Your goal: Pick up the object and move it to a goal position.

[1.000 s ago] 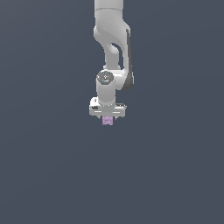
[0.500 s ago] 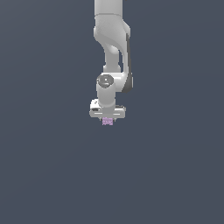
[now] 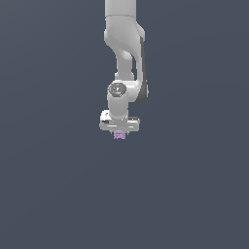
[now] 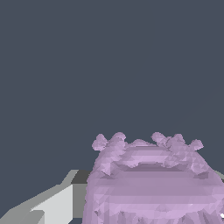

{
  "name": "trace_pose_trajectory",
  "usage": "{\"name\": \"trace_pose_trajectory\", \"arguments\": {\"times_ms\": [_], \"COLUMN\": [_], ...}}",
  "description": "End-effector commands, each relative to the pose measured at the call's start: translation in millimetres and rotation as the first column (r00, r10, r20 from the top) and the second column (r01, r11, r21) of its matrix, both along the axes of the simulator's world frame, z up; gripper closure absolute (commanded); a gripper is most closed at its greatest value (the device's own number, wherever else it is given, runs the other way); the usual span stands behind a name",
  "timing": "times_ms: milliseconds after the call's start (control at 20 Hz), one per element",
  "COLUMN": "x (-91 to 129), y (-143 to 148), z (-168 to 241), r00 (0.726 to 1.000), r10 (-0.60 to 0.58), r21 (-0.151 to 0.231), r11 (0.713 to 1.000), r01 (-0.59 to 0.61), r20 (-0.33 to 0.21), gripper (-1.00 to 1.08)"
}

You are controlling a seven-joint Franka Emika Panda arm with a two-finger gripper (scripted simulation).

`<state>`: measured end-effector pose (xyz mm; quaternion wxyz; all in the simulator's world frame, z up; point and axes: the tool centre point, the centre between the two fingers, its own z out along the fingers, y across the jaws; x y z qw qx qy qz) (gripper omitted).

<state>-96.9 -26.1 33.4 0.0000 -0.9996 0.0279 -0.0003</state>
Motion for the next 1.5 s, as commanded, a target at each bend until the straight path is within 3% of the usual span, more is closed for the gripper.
{"name": "trace_pose_trajectory", "arguments": {"times_ms": [0, 550, 1450], "x": [0, -1, -1], "y": [1, 15, 59], "z": [3, 55, 225], "r00": [1.0, 1.0, 1.0], "r10": [0.0, 0.0, 0.0], "r21": [0.0, 0.0, -0.001], "r11": [1.0, 1.0, 1.0], "r01": [0.0, 0.0, 0.0], "r20": [0.001, 0.001, 0.0], "gripper": [1.08, 1.08, 1.08]}}
